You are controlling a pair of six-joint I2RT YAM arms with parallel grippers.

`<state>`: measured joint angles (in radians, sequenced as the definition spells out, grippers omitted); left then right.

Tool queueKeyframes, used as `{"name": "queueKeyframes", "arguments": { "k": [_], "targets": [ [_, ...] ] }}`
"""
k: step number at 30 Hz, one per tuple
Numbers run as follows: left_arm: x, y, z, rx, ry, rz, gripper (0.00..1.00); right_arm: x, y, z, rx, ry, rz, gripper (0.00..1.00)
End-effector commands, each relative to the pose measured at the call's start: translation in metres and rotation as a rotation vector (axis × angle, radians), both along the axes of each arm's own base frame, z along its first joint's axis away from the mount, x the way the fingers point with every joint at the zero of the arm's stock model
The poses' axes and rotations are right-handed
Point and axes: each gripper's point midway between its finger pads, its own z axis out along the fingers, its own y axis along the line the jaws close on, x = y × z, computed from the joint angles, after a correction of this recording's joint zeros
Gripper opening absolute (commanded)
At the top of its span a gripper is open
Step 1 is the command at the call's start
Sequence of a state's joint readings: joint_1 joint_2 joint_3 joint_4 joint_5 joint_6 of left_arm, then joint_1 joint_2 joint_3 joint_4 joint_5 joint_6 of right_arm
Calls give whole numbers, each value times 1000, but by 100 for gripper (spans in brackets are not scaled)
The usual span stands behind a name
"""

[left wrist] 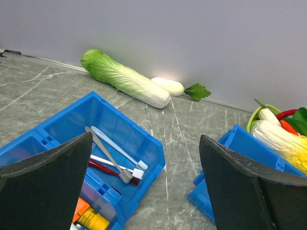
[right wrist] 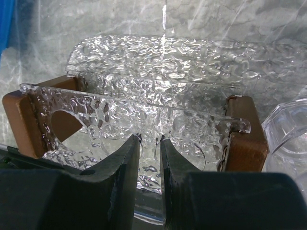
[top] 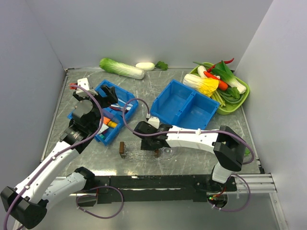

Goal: Prepare toiletry sets of a toothbrush and toothpaste on the tray

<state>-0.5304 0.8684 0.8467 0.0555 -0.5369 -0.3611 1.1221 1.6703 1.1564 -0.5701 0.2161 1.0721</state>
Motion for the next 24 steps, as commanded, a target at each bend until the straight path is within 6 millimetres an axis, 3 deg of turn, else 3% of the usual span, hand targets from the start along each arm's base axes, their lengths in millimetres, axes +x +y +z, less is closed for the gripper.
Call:
{"name": "queueKeyframes", "arguments": {
  "k": [1, 24],
  "targets": [
    [1, -3, 8, -9, -20, -14, 97, 7, -5, 5, 7, -28, -13, 0],
    [2, -5, 7, -9, -16, -23, 96, 9, -16, 1, -31, -34, -6, 0]
  ]
}}
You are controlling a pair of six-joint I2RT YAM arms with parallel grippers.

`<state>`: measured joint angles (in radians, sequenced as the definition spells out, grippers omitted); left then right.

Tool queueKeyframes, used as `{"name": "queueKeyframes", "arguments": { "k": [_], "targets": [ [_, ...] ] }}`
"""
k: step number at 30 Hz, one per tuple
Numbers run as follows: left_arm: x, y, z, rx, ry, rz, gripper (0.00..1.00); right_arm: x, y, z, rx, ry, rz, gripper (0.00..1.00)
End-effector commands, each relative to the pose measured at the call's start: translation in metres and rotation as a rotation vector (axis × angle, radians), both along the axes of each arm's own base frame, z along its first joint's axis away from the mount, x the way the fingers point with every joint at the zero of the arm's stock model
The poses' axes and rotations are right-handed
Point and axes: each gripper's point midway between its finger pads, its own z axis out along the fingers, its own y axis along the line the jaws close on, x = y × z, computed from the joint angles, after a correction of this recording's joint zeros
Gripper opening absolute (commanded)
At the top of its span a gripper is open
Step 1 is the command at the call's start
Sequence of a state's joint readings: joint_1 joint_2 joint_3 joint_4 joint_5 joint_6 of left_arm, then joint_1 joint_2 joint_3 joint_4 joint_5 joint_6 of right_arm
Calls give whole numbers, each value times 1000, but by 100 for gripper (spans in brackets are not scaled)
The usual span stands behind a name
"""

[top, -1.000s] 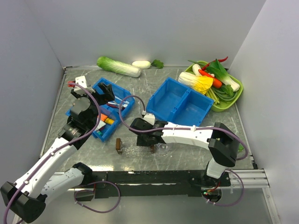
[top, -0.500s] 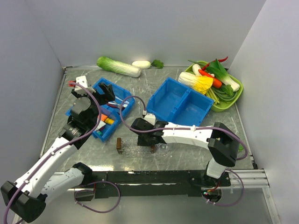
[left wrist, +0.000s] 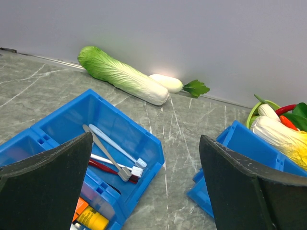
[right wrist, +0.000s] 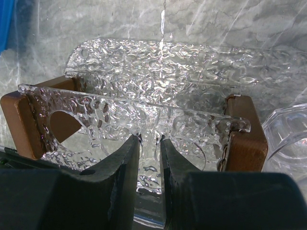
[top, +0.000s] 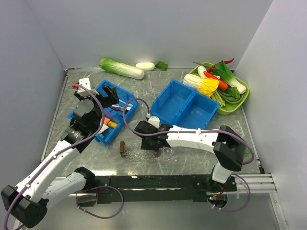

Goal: Prepare toiletry sets of a toothbrush and toothpaste on the tray

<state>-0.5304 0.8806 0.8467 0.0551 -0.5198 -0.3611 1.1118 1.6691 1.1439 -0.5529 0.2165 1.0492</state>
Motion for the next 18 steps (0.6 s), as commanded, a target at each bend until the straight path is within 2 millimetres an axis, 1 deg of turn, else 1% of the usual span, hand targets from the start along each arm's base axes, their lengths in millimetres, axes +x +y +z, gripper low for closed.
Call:
{"name": "queueKeyframes", "arguments": {
  "k": [1, 9, 18],
  "targets": [
    [0, -1, 10, -17, -26, -6, 96, 5, -14, 3, -28, -24, -17, 0],
    [0, -1, 11, -18, -27, -8, 97, 4, -19, -1, -44, -20, -17, 0],
    [1, -2, 9, -15, -22, -9, 96, 5, -21, 1, -44, -28, -16, 0]
  ]
}}
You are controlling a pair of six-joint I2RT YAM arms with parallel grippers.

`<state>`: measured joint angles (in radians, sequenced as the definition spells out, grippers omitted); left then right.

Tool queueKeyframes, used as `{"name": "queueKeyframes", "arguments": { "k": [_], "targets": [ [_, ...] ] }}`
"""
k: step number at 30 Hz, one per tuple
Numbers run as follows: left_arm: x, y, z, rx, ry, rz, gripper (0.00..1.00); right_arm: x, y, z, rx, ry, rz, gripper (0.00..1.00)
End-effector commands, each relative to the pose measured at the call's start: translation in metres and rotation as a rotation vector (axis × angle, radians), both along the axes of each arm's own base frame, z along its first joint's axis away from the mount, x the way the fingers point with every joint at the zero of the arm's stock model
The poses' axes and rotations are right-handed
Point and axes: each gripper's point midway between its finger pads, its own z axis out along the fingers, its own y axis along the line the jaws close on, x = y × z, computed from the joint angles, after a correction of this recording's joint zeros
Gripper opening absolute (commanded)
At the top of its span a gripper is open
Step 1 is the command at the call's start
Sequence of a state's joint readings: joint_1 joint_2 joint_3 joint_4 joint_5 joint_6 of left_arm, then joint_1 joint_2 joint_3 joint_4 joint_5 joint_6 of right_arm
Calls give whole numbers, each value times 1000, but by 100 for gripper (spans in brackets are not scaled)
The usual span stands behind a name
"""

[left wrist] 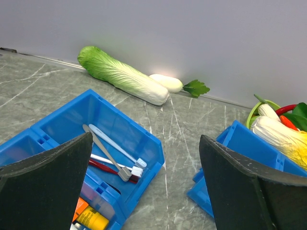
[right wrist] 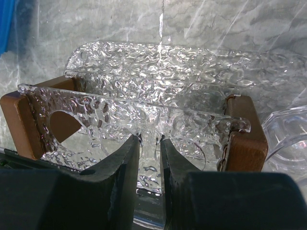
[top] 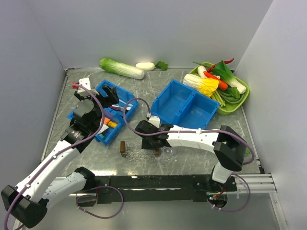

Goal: Prepare toiletry sets of a toothbrush and toothpaste on the tray

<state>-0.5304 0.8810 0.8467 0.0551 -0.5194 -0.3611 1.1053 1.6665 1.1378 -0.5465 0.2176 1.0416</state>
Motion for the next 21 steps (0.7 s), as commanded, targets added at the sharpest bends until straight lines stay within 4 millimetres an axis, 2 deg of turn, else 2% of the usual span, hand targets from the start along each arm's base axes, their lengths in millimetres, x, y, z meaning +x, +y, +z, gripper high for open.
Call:
{"name": "queueKeyframes", "arguments": {
  "k": [1, 21],
  "targets": [
    [1, -1, 9, -16, -22, -7, 96, 2, -20, 1, -46, -23, -17, 0],
    [2, -3, 7, -15, -14, -12, 97, 0, -20, -3, -54, -14, 17, 0]
  ]
}}
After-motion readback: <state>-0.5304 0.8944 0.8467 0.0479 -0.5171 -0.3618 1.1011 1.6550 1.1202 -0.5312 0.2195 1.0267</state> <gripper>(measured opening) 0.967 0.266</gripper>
